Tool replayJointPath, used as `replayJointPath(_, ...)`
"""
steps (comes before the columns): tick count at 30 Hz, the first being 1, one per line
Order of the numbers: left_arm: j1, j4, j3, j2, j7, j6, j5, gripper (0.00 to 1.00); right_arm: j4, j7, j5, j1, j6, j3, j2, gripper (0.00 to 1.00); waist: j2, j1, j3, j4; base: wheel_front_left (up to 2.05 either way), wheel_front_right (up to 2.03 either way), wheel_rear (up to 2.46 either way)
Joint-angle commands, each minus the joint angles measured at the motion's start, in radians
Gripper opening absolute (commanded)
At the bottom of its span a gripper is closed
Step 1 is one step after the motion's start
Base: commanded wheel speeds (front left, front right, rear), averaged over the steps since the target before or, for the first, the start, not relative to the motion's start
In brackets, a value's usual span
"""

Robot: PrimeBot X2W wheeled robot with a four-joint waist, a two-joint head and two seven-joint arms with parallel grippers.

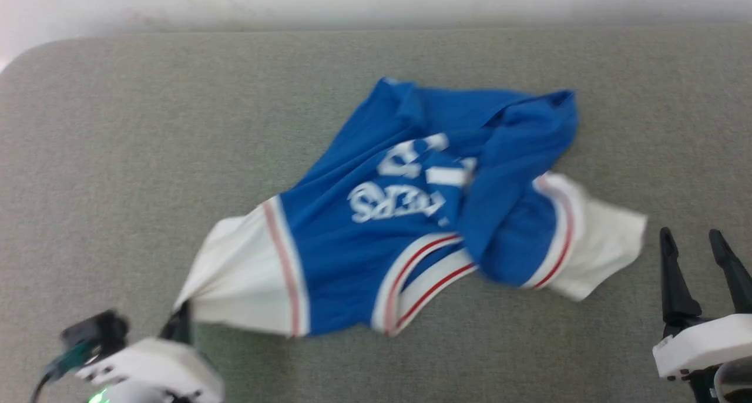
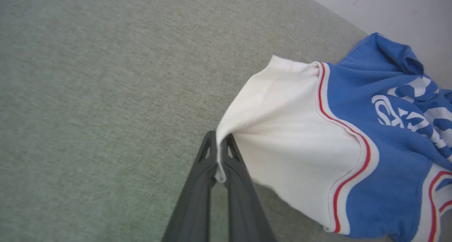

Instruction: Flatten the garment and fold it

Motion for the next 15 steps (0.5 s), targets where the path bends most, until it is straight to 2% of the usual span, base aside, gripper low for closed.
replayJointPath(1,0.024,-0.014,0.017,0.016,-0.008,0.011,0.004,0.00,-0.007,0.005,-0.009,0.009,-0.001,0.003,0.003,1.00,0.0000,0.0001,-0.001,0.014,0.00,0.00,0.00)
replayJointPath(6,0.064,-0.074,0.053,0.013,-0.028,0.025,-0.013,0.00,-0.020,0.035,-0.022,0.012,-0.001,0.007,0.003,1.00,0.0000,0.0001,-0.001,0.038,0.00,0.00,0.00)
replayJointPath(10,0.044,-0.088,0.020,-0.002,-0.030,0.014,-0.012,0.00,-0.030,0.087,-0.043,0.003,-0.001,0.013,0.003,1.00,0.0000,0.0001,0.004,0.046,0.00,0.00,0.00)
replayJointPath(15,0.010,-0.082,-0.020,-0.019,-0.032,0.002,-0.009,0.00,-0.032,0.210,-0.111,-0.013,-0.001,0.043,-0.005,1.00,0.0000,0.0001,0.025,0.044,0.00,0.00,0.00)
